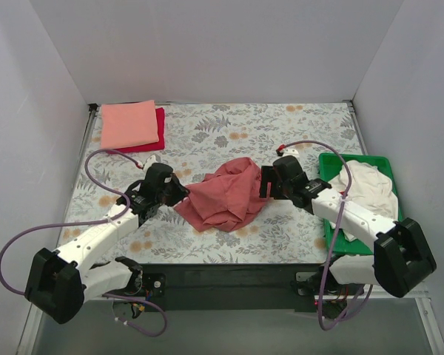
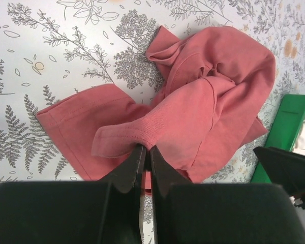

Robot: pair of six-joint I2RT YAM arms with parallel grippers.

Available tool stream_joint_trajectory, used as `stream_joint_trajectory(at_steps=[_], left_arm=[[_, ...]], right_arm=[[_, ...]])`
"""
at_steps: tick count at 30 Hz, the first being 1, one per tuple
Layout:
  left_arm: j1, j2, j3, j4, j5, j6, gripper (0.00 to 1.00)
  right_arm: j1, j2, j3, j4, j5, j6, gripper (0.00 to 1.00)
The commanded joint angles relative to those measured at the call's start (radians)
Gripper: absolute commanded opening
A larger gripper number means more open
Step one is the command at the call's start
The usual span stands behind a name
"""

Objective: Fold and stack the t-shirts
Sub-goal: Flatten the tshirt out

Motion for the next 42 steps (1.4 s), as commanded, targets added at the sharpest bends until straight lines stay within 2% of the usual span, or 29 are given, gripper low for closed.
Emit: stream_joint_trajectory(at_steps=[1, 7, 10, 11, 12, 16, 24, 28, 34, 38, 42], left_arm=[[-0.004, -0.002, 0.026, -0.027, -0.014, 0.0, 0.0], [-0.004, 0.004, 0.032, -0.03, -0.049, -0.005, 0.0], [-0.004, 0.004, 0.043, -0.034, -0.075, -0.005, 0.0], [-0.004, 0.004, 0.055, -0.037, -0.083, -0.005, 0.0], [-0.004, 0.003, 0.061, -0.048, -0.092, -0.008, 0.0], [-0.004, -0.02, 0.133, -0.085, -0.167, -0.02, 0.0], [-0.001, -0.18, 0.351, -0.177, -0.432, -0.019, 0.0], [-0.003, -0.243, 0.524, -0.198, -0.518, 0.012, 0.0], [-0.003, -0.335, 0.696, -0.203, -0.676, 0.106, 0.0], [-0.003, -0.433, 0.775, -0.2, -0.724, 0.159, 0.0], [-0.003, -0.511, 0.821, -0.185, -0.703, 0.196, 0.0]], right_arm=[[-0.034, 0.084, 0.1, 0.043, -0.013, -0.016, 0.85], [-0.052, 0.233, 0.149, 0.05, 0.013, 0.012, 0.66], [-0.058, 0.248, 0.158, 0.058, 0.033, 0.012, 0.26], [-0.058, 0.242, 0.16, 0.058, 0.039, 0.01, 0.08], [-0.06, 0.234, 0.161, 0.057, 0.051, 0.007, 0.05], [-0.06, 0.149, 0.18, 0.048, 0.093, -0.039, 0.02], [-0.058, -0.163, 0.275, -0.04, 0.193, -0.194, 0.01], [-0.058, -0.295, 0.391, -0.087, 0.222, -0.246, 0.01], [-0.058, -0.39, 0.581, -0.164, 0.282, -0.321, 0.01], [-0.058, -0.453, 0.7, -0.213, 0.266, -0.341, 0.01], [-0.06, -0.484, 0.839, -0.253, 0.216, -0.37, 0.01]])
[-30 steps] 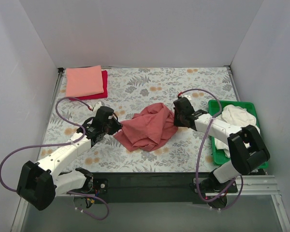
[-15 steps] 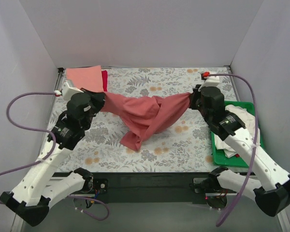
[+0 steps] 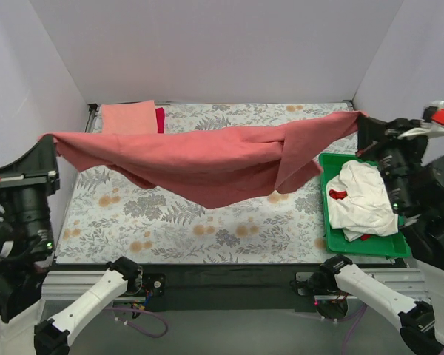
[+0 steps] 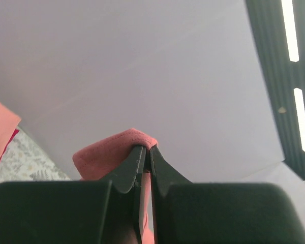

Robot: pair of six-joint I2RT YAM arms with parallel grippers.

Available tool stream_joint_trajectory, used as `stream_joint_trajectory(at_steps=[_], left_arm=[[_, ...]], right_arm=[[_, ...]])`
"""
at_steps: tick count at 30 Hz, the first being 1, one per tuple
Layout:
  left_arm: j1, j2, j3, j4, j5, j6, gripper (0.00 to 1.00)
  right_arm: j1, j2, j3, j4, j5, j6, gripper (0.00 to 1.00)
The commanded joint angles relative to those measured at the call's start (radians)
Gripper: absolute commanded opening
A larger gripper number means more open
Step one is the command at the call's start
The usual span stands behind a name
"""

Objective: Fold and stack the t-shirts
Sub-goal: Flatten the tshirt out

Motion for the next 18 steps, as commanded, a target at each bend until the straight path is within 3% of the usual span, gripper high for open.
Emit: stream_joint_trajectory(at_steps=[1, 8, 13, 16, 18], left_arm=[[0.001, -0.049, 0.039, 0.006, -0.043, 0.055, 0.0], [0.0, -0.05, 0.002, 0.054, 0.013, 0.078, 0.0], [0.001, 0.125, -0.017, -0.095, -0.134, -0.012, 0.0], [0.001, 0.231, -0.122, -0.14, -0.173, -0.09, 0.0], [0.003, 0.286, -0.228, -0.141, -0.172, -0.139, 0.0]], right_arm=[[-0.003, -0.033, 0.123, -0.019, -0.02, -0.051, 0.01], [-0.003, 0.014, 0.171, -0.02, -0.061, -0.082, 0.01], [-0.003, 0.132, 0.084, -0.006, 0.007, -0.091, 0.01], [-0.012, 0.239, -0.01, 0.029, 0.087, -0.086, 0.01], [-0.049, 0.304, -0.082, 0.067, 0.057, -0.077, 0.01]])
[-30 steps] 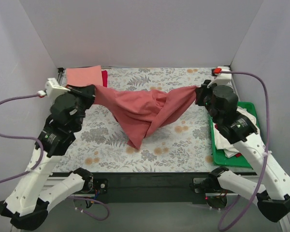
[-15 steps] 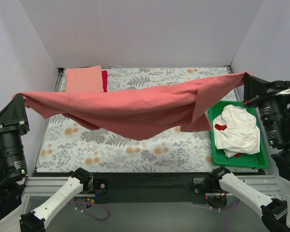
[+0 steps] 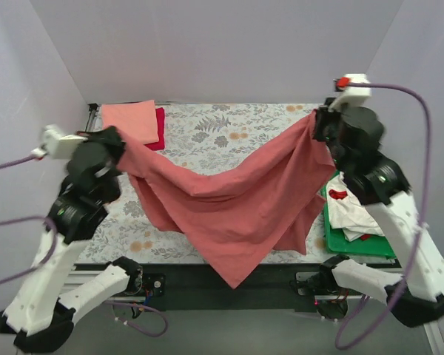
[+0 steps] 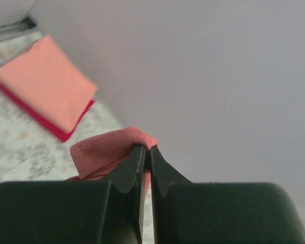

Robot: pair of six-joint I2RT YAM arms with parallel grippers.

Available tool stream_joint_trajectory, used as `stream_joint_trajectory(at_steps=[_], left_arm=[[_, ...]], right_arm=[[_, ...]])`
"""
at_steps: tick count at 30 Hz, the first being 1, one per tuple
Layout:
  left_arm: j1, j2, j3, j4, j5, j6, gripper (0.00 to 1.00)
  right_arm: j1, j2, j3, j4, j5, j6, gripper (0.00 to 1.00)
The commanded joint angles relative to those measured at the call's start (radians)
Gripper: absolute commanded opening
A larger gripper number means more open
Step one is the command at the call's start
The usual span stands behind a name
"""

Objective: Fold and stack the t-shirts
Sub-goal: Flatten the tshirt out

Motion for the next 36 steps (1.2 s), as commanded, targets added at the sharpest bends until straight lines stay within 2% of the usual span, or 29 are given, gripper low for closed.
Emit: stream_joint_trajectory(at_steps=[1, 2, 3, 4, 6, 8, 9, 10, 11, 12, 13, 14, 16, 19, 20, 24, 25, 27, 30, 36], left_arm=[[0.005, 0.152, -0.15, -0.132, -0.034, -0.132, 0.0], [0.012, 0.222, -0.177, -0.162, -0.006, -0.165, 0.0], [0.025, 0.262, -0.243, -0.152, 0.025, -0.195, 0.0], [0.038, 0.298, -0.286, -0.126, 0.063, -0.19, 0.0], [0.086, 0.425, -0.355, -0.08, 0.189, -0.186, 0.0], [0.113, 0.55, -0.354, -0.108, 0.241, -0.207, 0.0], [0.137, 0.58, -0.345, -0.116, 0.243, -0.21, 0.0], [0.143, 0.609, -0.333, -0.121, 0.244, -0.207, 0.0], [0.148, 0.628, -0.325, -0.129, 0.261, -0.204, 0.0], [0.166, 0.645, -0.325, -0.123, 0.275, -0.202, 0.0], [0.171, 0.642, -0.348, -0.107, 0.295, -0.186, 0.0], [0.177, 0.639, -0.362, -0.063, 0.333, -0.175, 0.0], [0.191, 0.613, -0.403, -0.029, 0.359, -0.169, 0.0], [0.199, 0.579, -0.425, -0.001, 0.373, -0.164, 0.0], [0.2, 0.571, -0.434, 0.002, 0.373, -0.167, 0.0], [0.203, 0.528, -0.463, 0.014, 0.395, -0.16, 0.0], [0.203, 0.521, -0.471, 0.019, 0.405, -0.163, 0.0], [0.205, 0.498, -0.494, 0.025, 0.415, -0.173, 0.0], [0.205, 0.473, -0.521, 0.039, 0.445, -0.175, 0.0], [0.205, 0.441, -0.543, 0.045, 0.482, -0.186, 0.0]], right_arm=[[-0.099, 0.179, -0.109, 0.07, -0.012, 0.003, 0.01], [-0.138, 0.222, -0.132, 0.084, -0.076, 0.015, 0.01], [-0.171, 0.27, -0.164, 0.117, -0.213, 0.027, 0.01], [-0.214, 0.373, -0.174, 0.131, -0.266, 0.031, 0.01], [-0.23, 0.548, -0.138, 0.119, -0.321, 0.022, 0.08], [-0.233, 0.653, -0.084, 0.078, -0.334, 0.017, 0.22], [-0.233, 0.722, -0.058, 0.052, -0.345, 0.018, 0.32], [-0.233, 0.742, -0.018, 0.038, -0.354, 0.015, 0.52], [-0.232, 0.755, -0.005, 0.03, -0.368, 0.015, 0.59], [-0.23, 0.758, -0.002, 0.027, -0.37, 0.012, 0.64], [-0.227, 0.743, -0.013, 0.027, -0.373, 0.005, 0.76], [-0.224, 0.727, -0.024, 0.029, -0.385, 0.002, 0.8], [-0.209, 0.665, -0.075, 0.029, -0.402, -0.008, 0.98], [-0.135, 0.547, -0.163, 0.03, -0.394, -0.012, 0.98], [-0.109, 0.511, -0.242, 0.038, -0.388, -0.008, 0.98], [0.059, 0.306, -0.479, 0.079, -0.385, 0.073, 0.98], [0.146, 0.275, -0.531, 0.084, -0.381, 0.101, 0.98], [0.245, 0.205, -0.651, 0.11, -0.376, 0.179, 0.98], [0.491, 0.173, -0.741, 0.134, -0.378, 0.292, 0.98], [0.78, 0.265, -0.734, 0.101, -0.287, 0.434, 0.98]])
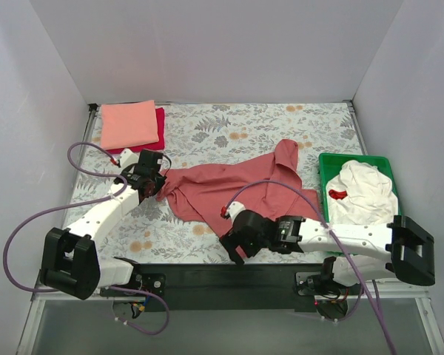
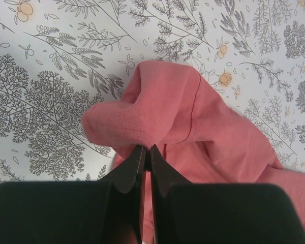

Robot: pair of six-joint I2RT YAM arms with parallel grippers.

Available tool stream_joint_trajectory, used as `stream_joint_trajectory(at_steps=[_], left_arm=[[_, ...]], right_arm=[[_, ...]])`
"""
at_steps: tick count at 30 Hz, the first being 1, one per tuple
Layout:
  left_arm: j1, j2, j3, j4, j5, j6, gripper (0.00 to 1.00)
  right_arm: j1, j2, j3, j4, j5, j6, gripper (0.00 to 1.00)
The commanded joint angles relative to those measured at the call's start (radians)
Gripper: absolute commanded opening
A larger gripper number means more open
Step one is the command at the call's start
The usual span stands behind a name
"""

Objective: Fold and stack the t-shirts
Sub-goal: Flatten the tshirt out

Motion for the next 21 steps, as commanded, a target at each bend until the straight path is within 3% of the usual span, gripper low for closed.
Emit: stream_joint_trajectory(at_steps=[1, 9, 14, 21], left_arm=[[0.008, -0.052, -0.013, 0.014, 0.026, -0.011, 0.0], [0.008, -0.085, -0.027, 0.008, 0.043, -0.013, 0.0], [0.008, -0.081, -0.027, 0.008, 0.049, -0.007, 0.0], [0.008, -0.082, -0.015, -0.018, 0.014, -0.007, 0.0]], right_arm=[[0.102, 0.053, 0.036, 0.016, 0.065, 0.15, 0.97], [0.142, 0.207, 0.11, -0.041, 0.202, 0.18, 0.84], [0.142, 0.24, 0.113, -0.046, 0.257, 0.216, 0.68], [0.139, 0.251, 0.073, -0.084, 0.251, 0.275, 0.58]])
